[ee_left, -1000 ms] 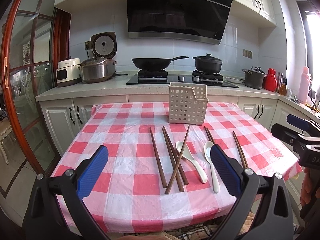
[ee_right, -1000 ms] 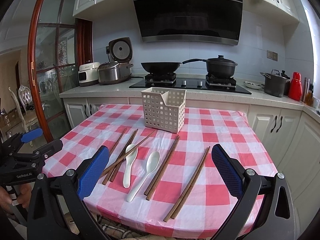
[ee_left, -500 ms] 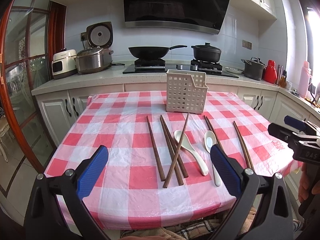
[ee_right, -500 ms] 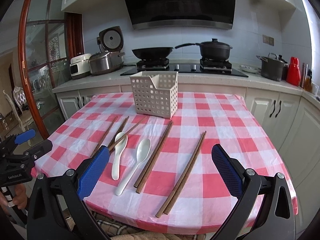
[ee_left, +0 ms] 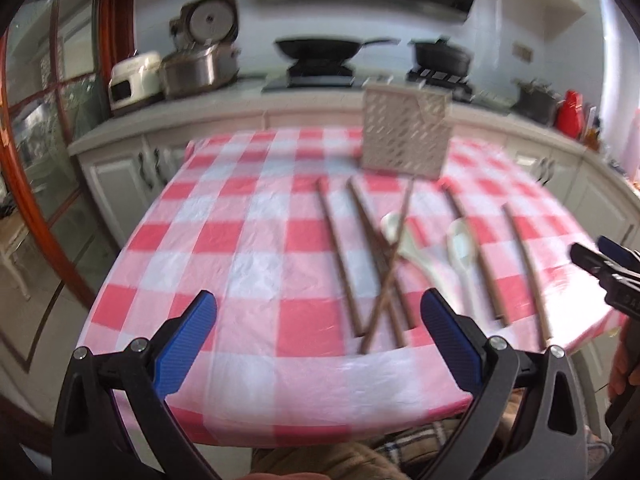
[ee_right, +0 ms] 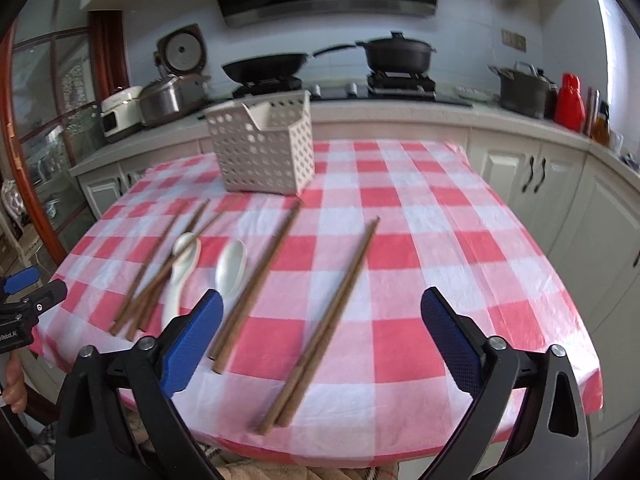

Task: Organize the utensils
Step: 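Move the left and right grippers down toward the brown chopsticks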

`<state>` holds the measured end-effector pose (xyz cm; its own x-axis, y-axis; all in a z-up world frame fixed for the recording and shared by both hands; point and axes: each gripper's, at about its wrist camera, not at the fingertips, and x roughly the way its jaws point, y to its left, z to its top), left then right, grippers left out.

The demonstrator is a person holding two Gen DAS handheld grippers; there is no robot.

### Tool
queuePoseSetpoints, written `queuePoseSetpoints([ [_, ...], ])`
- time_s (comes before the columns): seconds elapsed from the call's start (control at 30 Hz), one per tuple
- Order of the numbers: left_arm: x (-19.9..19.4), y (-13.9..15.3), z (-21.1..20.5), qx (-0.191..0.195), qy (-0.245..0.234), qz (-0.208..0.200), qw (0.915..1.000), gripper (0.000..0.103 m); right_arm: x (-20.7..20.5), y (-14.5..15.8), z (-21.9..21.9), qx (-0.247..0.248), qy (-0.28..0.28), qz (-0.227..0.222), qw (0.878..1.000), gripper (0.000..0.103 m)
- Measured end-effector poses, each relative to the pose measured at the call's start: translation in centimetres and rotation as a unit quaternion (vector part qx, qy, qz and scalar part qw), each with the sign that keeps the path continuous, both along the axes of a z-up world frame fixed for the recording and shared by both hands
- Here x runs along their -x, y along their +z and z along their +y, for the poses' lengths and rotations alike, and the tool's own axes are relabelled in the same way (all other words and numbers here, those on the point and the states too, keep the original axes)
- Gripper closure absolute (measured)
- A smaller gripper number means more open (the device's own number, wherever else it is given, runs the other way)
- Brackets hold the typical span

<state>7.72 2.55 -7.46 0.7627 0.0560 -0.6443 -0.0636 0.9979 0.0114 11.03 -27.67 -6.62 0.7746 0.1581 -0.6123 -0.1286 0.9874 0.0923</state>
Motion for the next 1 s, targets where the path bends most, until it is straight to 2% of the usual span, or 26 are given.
queuePoseSetpoints([
  [0.07,-1.1,-0.9,0.7,0.009,0.01,0.024,0.9996,0.005,-0.5,-0.7,-0.2,-0.005,-0.001,0.012,1.0,0.019],
  [0.2,-1.8,-1.8,0.5,0.012,-0.01,0.034,0.9993,0.005,-1.2,-1.6,0.3,-0.005,0.007,0.02,1.0,0.027],
  [0.33,-2.2,-1.8,-0.8,-0.026,-0.019,0.018,0.9993,0.005,-2.1,-2.2,0.4,-0.004,0.007,0.028,1.0,0.031],
  [0.37,-2.2,-1.7,-1.2,-0.026,-0.025,0.017,0.9992,0.005,-2.4,-2.3,0.3,-0.005,0.004,0.03,1.0,0.034],
  [0.5,-3.5,-1.5,-2.3,-0.012,-0.039,0.023,0.9989,0.005,-3.8,-3.0,-0.3,-0.01,-0.007,0.04,0.999,0.042],
  [0.63,-5.3,-1.9,-3.5,0.006,-0.071,0.03,0.997,0.005,-4.7,-3.6,-0.6,-0.014,-0.012,0.049,0.999,0.043],
  [0.7,-5.8,-2.1,-3.8,0.02,-0.088,0.028,0.9955,0.005,-5.3,-4.0,-0.9,-0.019,-0.016,0.054,0.998,0.049],
  [0.73,-6.0,-2.3,-3.9,0.013,-0.085,0.027,0.996,0.005,-5.6,-4.1,-1.1,-0.02,-0.018,0.056,0.998,0.051],
  [0.8,-6.6,-2.6,-4.1,0.004,-0.083,0.029,0.9961,0.005,-6.5,-4.5,-1.5,-0.025,-0.023,0.066,0.997,0.062],
  [0.9,-7.6,-3.1,-3.8,0.015,-0.083,0.035,0.9958,0.005,-7.7,-4.9,-2.3,-0.037,-0.033,0.077,0.996,0.07],
  [1.0,-8.2,-3.1,-3.6,0.022,-0.088,0.028,0.9954,0.006,-8.9,-5.3,-2.6,-0.034,-0.041,0.09,0.994,0.073],
])
